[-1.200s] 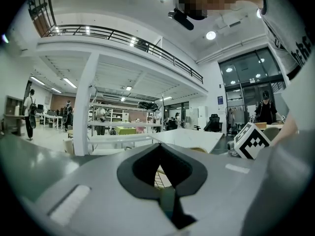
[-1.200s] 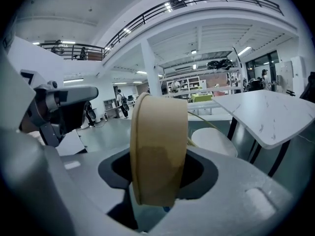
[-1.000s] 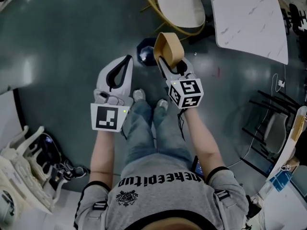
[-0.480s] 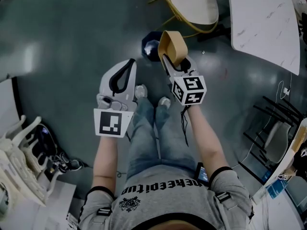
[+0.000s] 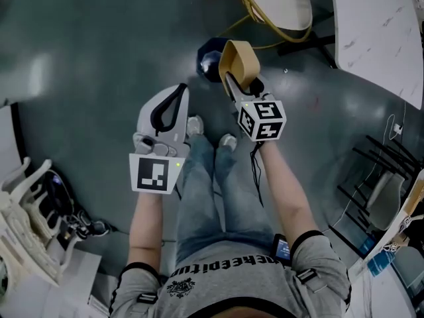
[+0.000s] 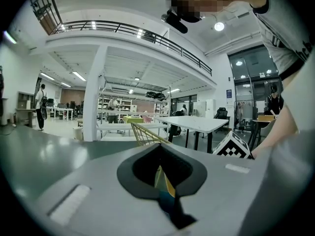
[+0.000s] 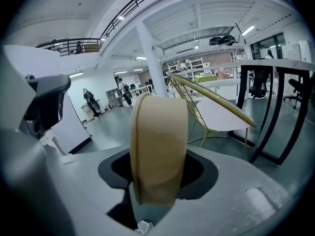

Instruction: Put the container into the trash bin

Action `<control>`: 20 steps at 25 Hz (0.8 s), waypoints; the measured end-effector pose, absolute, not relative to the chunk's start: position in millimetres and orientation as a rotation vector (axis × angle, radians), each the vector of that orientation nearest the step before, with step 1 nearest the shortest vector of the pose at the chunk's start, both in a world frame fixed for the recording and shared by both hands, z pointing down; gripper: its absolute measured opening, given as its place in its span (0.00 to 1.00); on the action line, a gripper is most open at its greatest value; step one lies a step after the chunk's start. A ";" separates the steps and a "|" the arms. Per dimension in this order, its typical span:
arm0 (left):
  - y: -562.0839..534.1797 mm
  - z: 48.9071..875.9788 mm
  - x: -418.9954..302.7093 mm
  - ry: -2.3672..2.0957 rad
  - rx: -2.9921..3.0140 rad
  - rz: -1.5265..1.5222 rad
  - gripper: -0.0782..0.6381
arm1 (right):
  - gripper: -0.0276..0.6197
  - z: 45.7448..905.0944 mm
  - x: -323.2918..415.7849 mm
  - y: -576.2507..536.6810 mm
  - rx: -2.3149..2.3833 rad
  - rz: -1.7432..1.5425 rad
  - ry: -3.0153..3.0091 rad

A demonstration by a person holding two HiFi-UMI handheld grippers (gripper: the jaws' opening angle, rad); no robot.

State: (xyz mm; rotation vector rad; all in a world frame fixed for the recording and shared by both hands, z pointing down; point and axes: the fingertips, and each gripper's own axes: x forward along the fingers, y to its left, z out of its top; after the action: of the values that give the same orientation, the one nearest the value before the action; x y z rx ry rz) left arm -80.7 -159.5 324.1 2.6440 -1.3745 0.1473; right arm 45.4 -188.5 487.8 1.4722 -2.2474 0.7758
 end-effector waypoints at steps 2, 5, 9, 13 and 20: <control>-158.3 332.5 -79.7 -1.372 2.653 0.145 0.14 | 0.36 497.1 45.1 -188.9 1.471 0.769 -2.247; -157.0 346.6 -77.9 -1.362 2.666 0.148 0.14 | 0.36 511.7 45.7 -190.3 1.474 0.762 -2.246; -158.9 368.8 -80.2 -1.356 2.669 0.147 0.14 | 0.36 534.9 46.0 -193.6 1.479 0.750 -2.240; -162.3 395.9 -81.1 -1.348 2.670 0.148 0.14 | 0.36 563.6 48.1 -198.3 1.474 0.745 -2.232; -169.7 444.7 -82.0 -1.334 2.685 0.151 0.14 | 0.36 615.3 43.7 -207.2 1.446 0.737 -2.235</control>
State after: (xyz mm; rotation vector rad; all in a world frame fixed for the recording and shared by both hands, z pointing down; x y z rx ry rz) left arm -82.0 -169.7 444.7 2.6849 -1.3339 0.1507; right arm 43.7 -207.2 615.3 1.4463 -2.2347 0.7367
